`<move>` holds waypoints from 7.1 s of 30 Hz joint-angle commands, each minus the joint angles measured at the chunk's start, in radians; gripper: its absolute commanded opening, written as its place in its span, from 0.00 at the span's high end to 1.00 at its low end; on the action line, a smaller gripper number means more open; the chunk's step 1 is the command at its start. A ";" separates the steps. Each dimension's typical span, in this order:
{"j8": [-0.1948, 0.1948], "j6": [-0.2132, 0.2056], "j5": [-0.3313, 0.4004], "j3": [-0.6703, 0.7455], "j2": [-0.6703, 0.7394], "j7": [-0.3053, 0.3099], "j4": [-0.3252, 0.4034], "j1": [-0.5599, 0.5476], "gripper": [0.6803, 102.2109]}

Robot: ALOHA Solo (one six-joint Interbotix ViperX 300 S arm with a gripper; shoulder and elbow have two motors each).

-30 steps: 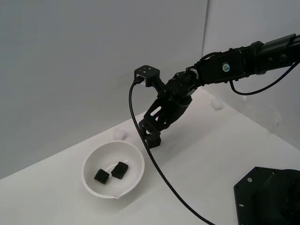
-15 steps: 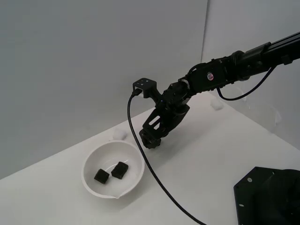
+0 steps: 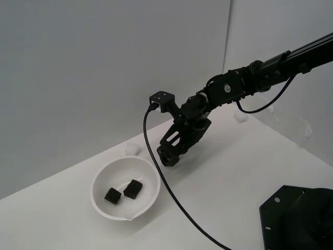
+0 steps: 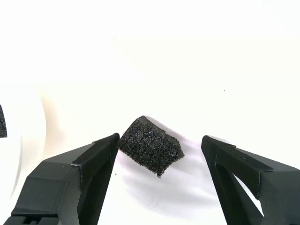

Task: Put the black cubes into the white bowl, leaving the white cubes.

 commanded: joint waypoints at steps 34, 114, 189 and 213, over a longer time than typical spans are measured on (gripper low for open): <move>0.012 0.026 -0.018 0.353 0.350 0.161 -0.012 0.072 0.98; -0.025 -0.023 0.044 0.653 0.649 0.071 0.049 -0.071 0.98; 0.043 0.044 0.430 1.729 1.720 0.137 0.431 0.233 0.98; 0.043 0.044 0.439 1.881 1.876 0.158 0.440 0.187 0.98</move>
